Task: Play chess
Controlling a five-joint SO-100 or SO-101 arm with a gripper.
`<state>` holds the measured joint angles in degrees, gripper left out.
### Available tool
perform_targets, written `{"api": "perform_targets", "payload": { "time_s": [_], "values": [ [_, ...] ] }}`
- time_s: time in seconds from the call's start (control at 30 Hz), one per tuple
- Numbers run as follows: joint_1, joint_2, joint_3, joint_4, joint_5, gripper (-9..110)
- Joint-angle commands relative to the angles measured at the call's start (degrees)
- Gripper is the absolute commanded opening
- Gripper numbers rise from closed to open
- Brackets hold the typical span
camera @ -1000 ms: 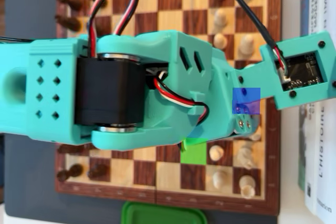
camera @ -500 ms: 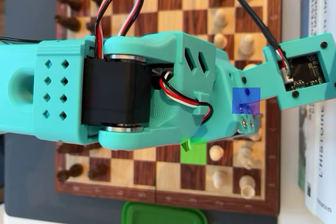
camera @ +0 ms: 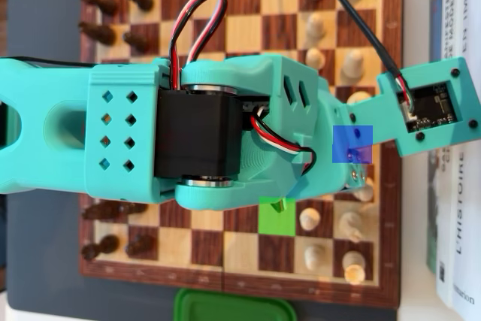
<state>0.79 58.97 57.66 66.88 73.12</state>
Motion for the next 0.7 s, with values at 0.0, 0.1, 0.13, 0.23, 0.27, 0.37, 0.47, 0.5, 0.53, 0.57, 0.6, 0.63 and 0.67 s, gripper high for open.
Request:
{"api": "perform_targets", "payload": {
  "time_s": [0.0, 0.1, 0.13, 0.23, 0.27, 0.37, 0.47, 0.5, 0.53, 0.57, 0.6, 0.63, 0.67],
  "values": [
    [0.09, 0.7, -2.99, -0.62, 0.35, 14],
    [0.09, 0.26, -4.57, -0.97, 0.35, 14],
    [0.09, 0.26, -4.66, -0.97, 0.35, 14],
    [0.09, 0.26, -4.31, -0.97, 0.35, 14],
    [0.09, 0.26, -4.31, -0.97, 0.35, 14],
    [0.09, 0.18, -4.13, -0.79, 0.35, 14],
    [0.09, 0.18, -4.13, -0.88, 0.35, 14],
    [0.09, 0.18, -4.13, -0.88, 0.35, 14],
    [0.09, 0.18, -4.13, -0.88, 0.35, 14],
    [0.09, 0.18, -4.13, -0.88, 0.35, 14],
    [0.09, 0.18, -4.13, -0.88, 0.35, 14],
    [0.09, 0.18, -4.13, -0.88, 0.35, 14],
    [0.09, 0.18, -4.13, -0.7, 0.35, 14]
  ]
}}
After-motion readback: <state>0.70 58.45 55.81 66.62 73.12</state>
